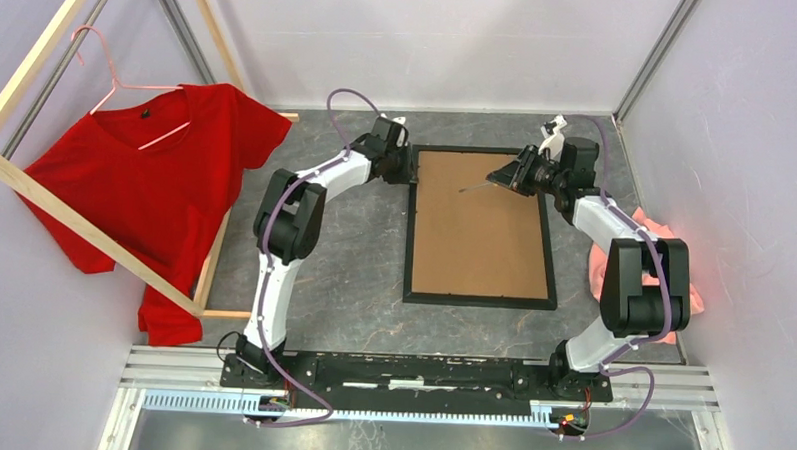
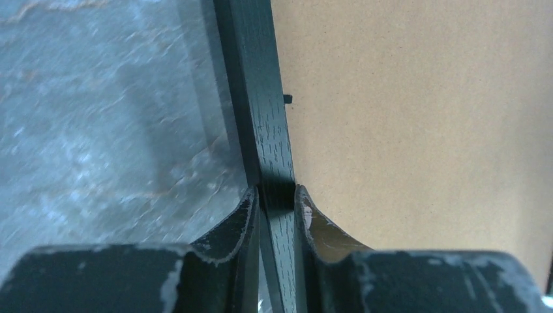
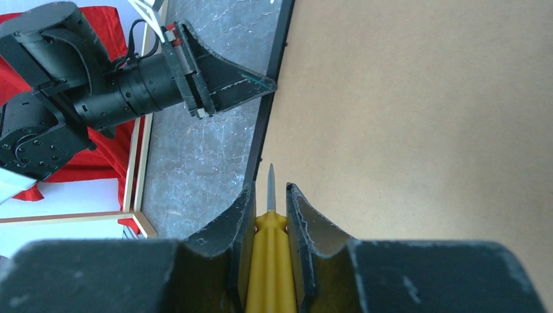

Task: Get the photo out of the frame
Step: Adjust the photo frame at the center of the board.

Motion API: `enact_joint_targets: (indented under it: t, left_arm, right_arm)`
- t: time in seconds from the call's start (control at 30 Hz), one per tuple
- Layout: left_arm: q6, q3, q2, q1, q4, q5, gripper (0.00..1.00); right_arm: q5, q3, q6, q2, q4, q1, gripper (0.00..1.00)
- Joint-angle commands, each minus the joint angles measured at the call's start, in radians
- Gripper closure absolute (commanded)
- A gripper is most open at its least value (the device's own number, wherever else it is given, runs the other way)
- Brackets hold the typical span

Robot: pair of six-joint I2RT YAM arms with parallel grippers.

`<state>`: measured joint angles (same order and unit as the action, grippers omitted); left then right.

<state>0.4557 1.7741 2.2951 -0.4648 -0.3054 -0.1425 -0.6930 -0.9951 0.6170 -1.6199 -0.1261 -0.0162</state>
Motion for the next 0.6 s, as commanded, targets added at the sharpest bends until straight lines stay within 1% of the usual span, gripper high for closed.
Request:
enact_joint_targets:
  t: [0.0, 0.03, 0.13, 0.23, 0.3, 0.4, 0.47, 0.57]
  left_arm:
    - [0.064, -0.190, -0.047, 0.063, -0.079, -0.009, 0.92]
    - [0.074, -0.222, -0.062, 0.070, -0.066, -0.022, 0.94]
    - [0.097, -0.304, -0.107, 0.089, -0.016, -0.059, 0.94]
    - [0.111, -0.330, -0.138, 0.098, 0.011, -0.110, 0.91]
    - [0.108, -0.329, -0.154, 0.100, 0.021, -0.133, 0.86]
    - [0.093, -0.317, -0.172, 0.107, 0.021, -0.164, 0.73]
    - [0.082, -0.316, -0.188, 0.114, 0.021, -0.186, 0.66]
    - [0.058, -0.330, -0.214, 0.117, 0.028, -0.220, 0.60]
  right_arm:
    - [0.035, 0.010, 0.015, 0.034, -0.051, -0.032, 1.00]
    - [0.043, 0.011, 0.013, 0.025, -0.049, -0.046, 1.00]
    - [0.043, 0.000, 0.012, -0.013, -0.053, -0.104, 1.00]
    - [0.017, -0.033, 0.017, -0.080, -0.059, -0.166, 1.00]
    - [-0.022, -0.066, 0.035, -0.145, -0.064, -0.192, 1.00]
    - [-0.078, -0.077, 0.074, -0.210, -0.107, -0.223, 1.00]
    - [-0.096, -0.065, 0.105, -0.233, -0.150, -0.239, 1.00]
    - [-0.127, -0.045, 0.162, -0.258, -0.214, -0.251, 1.00]
